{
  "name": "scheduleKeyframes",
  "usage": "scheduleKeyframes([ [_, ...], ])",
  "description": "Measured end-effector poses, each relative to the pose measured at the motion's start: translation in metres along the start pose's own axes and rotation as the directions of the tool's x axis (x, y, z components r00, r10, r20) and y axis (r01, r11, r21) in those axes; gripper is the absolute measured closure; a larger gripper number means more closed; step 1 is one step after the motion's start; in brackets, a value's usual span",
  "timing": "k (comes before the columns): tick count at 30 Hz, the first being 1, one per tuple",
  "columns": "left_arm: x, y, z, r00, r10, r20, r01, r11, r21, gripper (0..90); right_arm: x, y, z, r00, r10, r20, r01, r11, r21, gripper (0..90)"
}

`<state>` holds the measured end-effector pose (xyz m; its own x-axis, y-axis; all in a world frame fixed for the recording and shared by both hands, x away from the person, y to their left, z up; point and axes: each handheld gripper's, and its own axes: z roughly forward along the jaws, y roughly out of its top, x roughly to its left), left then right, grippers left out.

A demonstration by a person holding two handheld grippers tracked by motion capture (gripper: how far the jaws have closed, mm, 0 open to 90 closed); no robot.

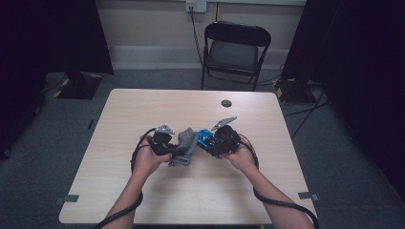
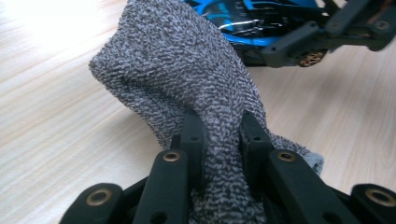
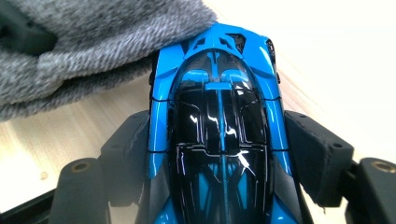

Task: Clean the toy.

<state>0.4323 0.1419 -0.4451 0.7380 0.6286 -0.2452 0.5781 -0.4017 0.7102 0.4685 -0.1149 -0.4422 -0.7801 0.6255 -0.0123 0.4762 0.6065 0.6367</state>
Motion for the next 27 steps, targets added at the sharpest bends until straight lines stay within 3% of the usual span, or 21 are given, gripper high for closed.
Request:
scheduleKeyframes([
  [3,0.0,-0.002,-0.001,1.0,0.004,-0.002,-0.004,1.0,0.003,75.9,-0.002,-0.004,0.005,0.9999,0.01,-0.002,-0.01,1.0,0.016,28.1],
  [9,0.001,-0.008,-0.009,1.0,0.001,-0.008,-0.001,1.0,0.004,75.8,-0.005,-0.006,0.003,0.9994,0.031,0.012,-0.031,1.0,-0.004,28.1],
  [10,0.001,-0.008,-0.01,1.0,-0.003,-0.008,0.003,1.0,0.004,75.8,-0.005,-0.006,0.002,0.9992,0.026,0.029,-0.026,1.0,-0.007,28.1],
  [17,0.014,-0.013,-0.021,0.9952,-0.067,-0.072,0.064,0.9966,-0.053,75.8,-0.003,-0.007,-0.004,0.9996,0.027,0.001,-0.027,0.999,-0.03,28.1],
  [22,0.022,-0.004,-0.028,0.9907,-0.099,-0.093,0.09,0.9913,-0.097,75.6,0.009,-0.01,-0.008,0.9997,-0.018,-0.015,0.018,0.999,-0.034,28.0],
  [27,0.019,0.006,-0.021,0.994,-0.081,-0.074,0.075,0.9945,-0.073,75.5,0.023,-0.009,-0.01,0.9975,-0.057,-0.042,0.055,0.997,-0.056,28.0],
])
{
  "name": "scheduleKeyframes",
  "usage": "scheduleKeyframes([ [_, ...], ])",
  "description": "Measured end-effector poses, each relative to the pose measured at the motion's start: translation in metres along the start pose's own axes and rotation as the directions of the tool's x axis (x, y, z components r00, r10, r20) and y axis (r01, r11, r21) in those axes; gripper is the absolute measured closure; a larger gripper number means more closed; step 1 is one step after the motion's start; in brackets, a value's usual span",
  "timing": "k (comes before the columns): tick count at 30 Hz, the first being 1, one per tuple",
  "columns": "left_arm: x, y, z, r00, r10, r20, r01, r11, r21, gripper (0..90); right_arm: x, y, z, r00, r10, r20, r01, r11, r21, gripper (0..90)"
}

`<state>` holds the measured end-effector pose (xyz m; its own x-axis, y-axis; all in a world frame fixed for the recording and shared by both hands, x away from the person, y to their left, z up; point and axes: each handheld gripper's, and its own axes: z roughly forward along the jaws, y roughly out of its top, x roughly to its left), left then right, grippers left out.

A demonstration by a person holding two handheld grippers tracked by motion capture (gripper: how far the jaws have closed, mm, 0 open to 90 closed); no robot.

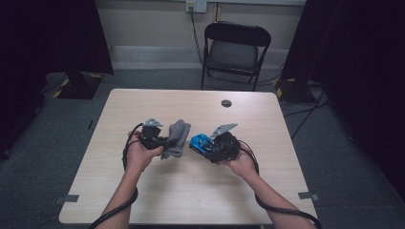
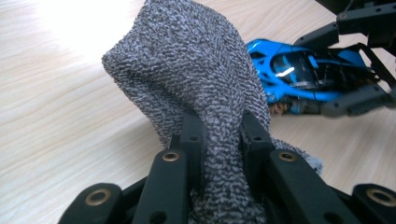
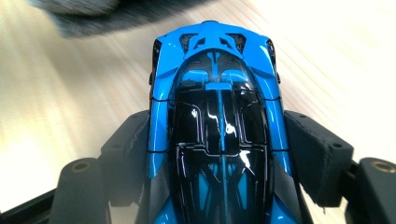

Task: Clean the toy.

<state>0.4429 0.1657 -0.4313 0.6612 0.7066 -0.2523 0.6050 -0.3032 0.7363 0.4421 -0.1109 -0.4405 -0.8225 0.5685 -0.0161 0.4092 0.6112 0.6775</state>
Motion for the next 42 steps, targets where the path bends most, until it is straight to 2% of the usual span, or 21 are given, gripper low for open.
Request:
scheduleKeyframes([
  [5,-0.007,0.001,0.013,0.9989,0.016,0.045,-0.017,0.9993,0.032,75.4,0.007,0.001,-0.002,0.9998,-0.013,-0.015,0.013,1.0,-0.015,28.1],
  [16,-0.011,-0.001,0.017,0.9963,0.019,0.084,-0.024,0.9985,0.05,75.4,-0.003,0.001,-0.001,0.9999,-0.003,0.011,0.003,1.0,-0.004,28.1],
  [32,-0.011,-0.012,0.009,0.9967,0.023,0.078,-0.026,0.9988,0.041,75.4,-0.011,0.005,0.002,0.999,0.025,0.037,-0.026,1.0,0.013,28.0],
  [42,-0.017,-0.023,0.007,0.9951,0.033,0.094,-0.037,0.9983,0.046,75.4,-0.022,0.002,0.002,0.9962,0.057,0.066,-0.059,0.998,0.02,28.1],
])
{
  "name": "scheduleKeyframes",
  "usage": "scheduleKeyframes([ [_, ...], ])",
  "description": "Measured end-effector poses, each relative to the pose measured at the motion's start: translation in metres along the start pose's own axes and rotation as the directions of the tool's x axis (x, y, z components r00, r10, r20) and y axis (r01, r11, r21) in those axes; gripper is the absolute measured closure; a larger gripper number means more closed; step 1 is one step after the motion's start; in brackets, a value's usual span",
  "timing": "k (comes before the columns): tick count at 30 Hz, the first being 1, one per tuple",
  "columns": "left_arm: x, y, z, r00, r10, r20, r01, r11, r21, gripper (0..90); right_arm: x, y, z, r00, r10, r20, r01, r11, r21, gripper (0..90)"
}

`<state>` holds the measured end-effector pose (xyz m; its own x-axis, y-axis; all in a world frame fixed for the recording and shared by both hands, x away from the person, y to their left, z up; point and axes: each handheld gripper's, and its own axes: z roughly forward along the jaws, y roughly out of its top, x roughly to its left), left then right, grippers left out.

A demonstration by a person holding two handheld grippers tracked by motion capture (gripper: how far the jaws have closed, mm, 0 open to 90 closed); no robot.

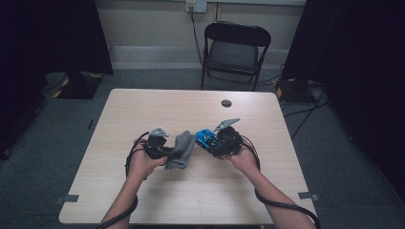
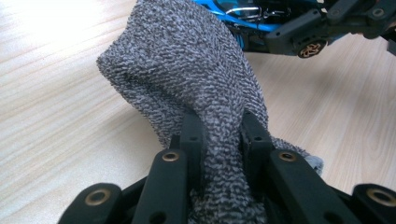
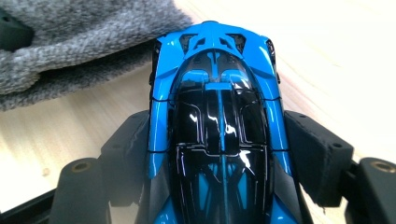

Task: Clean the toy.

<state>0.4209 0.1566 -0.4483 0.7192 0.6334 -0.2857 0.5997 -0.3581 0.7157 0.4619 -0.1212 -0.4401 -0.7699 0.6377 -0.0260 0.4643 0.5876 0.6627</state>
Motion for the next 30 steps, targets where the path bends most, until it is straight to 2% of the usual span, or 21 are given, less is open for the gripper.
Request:
scheduleKeyframes([
  [3,-0.004,-0.002,0.001,1.0,0.007,0.005,-0.007,1.0,0.007,75.3,-0.002,0.0,-0.001,0.9999,0.014,0.008,-0.014,1.0,-0.005,28.0],
  [6,-0.009,-0.005,0.003,0.9994,0.032,0.011,-0.032,0.999,0.03,75.4,-0.005,0.001,-0.002,0.9996,0.023,0.019,-0.023,1.0,-0.005,28.1],
  [10,-0.011,-0.008,0.004,0.9978,0.065,-0.012,-0.064,0.9961,0.061,75.2,-0.009,0.002,-0.004,0.999,0.04,0.019,-0.04,0.999,-0.011,28.1],
  [15,-0.006,-0.007,0.0,0.9955,0.061,-0.073,-0.058,0.9974,0.043,75.0,-0.011,0.003,-0.008,0.9989,0.043,0.015,-0.043,0.999,-0.02,28.1],
  [17,-0.002,-0.004,-0.002,0.9917,0.049,-0.119,-0.045,0.9984,0.034,74.6,-0.01,0.004,-0.009,0.999,0.042,0.014,-0.042,0.999,-0.025,28.0],
  [18,0.001,-0.003,-0.003,0.9867,0.034,-0.159,-0.031,0.9993,0.021,74.2,-0.009,0.004,-0.01,0.999,0.043,0.007,-0.043,0.999,-0.029,28.1],
  [21,0.008,0.002,-0.004,0.9793,0.013,-0.202,-0.011,0.9999,0.008,74.0,-0.005,0.007,-0.014,0.9995,0.032,0.001,-0.032,0.999,-0.036,28.0],
  [25,0.011,0.007,0.003,0.9788,-0.001,-0.205,0.001,1.0,0.004,74.0,0.002,0.011,-0.017,0.9997,0.018,-0.015,-0.019,0.998,-0.056,28.0],
  [28,0.006,0.01,0.011,0.9837,-0.005,-0.18,0.005,1.0,-0.003,74.0,0.005,0.012,-0.018,0.9998,0.008,-0.017,-0.01,0.998,-0.063,28.1],
  [30,0.005,0.011,0.014,0.9845,0.004,-0.176,-0.005,1.0,-0.003,74.0,0.006,0.014,-0.018,0.9996,0.011,-0.025,-0.012,0.998,-0.064,28.1],
])
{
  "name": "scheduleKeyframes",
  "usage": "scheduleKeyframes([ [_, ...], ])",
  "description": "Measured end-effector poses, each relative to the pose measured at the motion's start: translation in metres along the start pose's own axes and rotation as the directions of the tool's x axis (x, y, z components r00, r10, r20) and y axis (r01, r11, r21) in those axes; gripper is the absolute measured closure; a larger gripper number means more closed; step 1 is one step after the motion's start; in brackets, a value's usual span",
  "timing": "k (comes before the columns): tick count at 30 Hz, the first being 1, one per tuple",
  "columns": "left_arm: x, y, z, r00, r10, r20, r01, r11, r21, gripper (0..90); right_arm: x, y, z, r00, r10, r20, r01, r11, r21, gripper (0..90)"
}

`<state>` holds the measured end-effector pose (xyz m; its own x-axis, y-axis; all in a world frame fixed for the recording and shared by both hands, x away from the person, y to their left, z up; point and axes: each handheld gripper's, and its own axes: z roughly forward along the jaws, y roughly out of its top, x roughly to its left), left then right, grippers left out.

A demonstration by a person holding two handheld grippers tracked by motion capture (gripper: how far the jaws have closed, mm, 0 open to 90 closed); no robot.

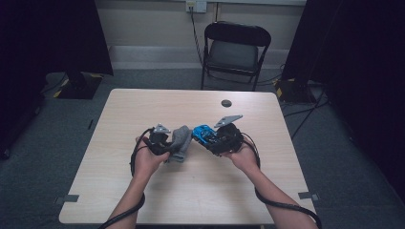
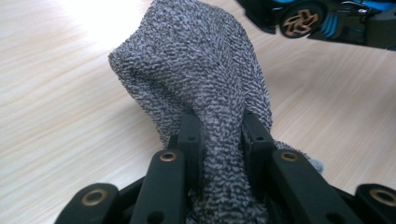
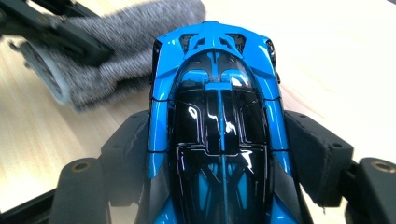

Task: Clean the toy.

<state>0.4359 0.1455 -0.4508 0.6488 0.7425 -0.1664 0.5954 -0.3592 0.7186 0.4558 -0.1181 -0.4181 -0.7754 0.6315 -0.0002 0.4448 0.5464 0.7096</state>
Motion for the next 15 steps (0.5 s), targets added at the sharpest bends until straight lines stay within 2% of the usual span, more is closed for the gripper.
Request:
scheduleKeyframes([
  [4,-0.005,0.003,0.005,0.9997,0.001,0.024,-0.001,1.0,-0.005,74.1,0.004,0.002,0.001,1.0,-0.008,-0.005,0.008,1.0,-0.002,28.1],
  [12,-0.015,0.005,0.012,0.9963,-0.033,0.08,0.035,0.9993,-0.016,74.2,0.009,0.004,0.005,0.9999,-0.013,-0.007,0.012,1.0,-0.01,28.0],
  [15,-0.02,0.007,0.015,0.9951,-0.024,0.096,0.025,0.9996,-0.01,74.3,0.01,0.006,0.007,0.9999,-0.015,-0.006,0.015,1.0,-0.008,28.0],
])
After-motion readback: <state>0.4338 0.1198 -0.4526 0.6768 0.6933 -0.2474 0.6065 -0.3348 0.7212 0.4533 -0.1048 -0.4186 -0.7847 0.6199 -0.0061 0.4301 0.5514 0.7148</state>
